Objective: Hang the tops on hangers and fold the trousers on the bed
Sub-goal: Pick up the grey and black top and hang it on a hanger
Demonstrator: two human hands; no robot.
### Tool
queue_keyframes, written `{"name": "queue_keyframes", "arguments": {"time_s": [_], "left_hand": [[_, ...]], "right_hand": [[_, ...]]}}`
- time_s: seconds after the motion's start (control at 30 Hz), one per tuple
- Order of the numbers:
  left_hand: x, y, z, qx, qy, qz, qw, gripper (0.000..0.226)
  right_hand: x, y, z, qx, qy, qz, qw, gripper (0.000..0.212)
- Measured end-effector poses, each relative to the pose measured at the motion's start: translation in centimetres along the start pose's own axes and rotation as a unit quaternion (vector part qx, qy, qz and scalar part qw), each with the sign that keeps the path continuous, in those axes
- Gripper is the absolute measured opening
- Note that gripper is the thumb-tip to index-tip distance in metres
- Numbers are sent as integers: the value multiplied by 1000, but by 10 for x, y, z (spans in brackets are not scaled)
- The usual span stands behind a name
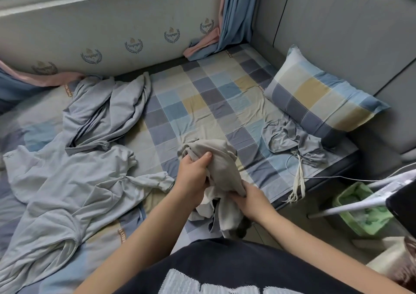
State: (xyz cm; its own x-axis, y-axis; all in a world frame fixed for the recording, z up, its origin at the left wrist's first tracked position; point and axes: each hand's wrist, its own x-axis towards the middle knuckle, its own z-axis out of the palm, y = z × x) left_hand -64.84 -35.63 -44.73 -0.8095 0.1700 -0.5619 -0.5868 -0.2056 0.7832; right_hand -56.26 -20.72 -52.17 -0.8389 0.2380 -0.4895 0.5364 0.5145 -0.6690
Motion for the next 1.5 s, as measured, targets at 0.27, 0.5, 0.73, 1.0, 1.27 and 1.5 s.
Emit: {"name": "queue_keyframes", "arguments": {"time_s": [0.27, 0.5, 0.73, 1.0, 1.27, 1.5], "left_hand": [[22, 11, -34, -9, 59, 45, 997, 40], [-6, -13, -10, 262, -221, 109, 933, 82], [25, -3, -1, 312, -92, 232, 917, 22], [25, -5, -5, -65, 49, -50, 995, 24], [23, 10, -3, -69, 14, -84, 994, 32], [30, 2, -24, 82, 62, -72, 992, 33]], "right_hand": [[16, -37, -60, 146, 89, -15, 985, 19], [11, -107, -86, 370, 30, -1, 928, 17], [8, -111, -97, 499, -68, -28, 864, 21], [-13, -19, -40, 95, 9, -85, 992, 111], [12, -11, -42, -5, 32, -86, 996, 17], [30, -55, -128, -28, 132, -151, 979, 44]]}}
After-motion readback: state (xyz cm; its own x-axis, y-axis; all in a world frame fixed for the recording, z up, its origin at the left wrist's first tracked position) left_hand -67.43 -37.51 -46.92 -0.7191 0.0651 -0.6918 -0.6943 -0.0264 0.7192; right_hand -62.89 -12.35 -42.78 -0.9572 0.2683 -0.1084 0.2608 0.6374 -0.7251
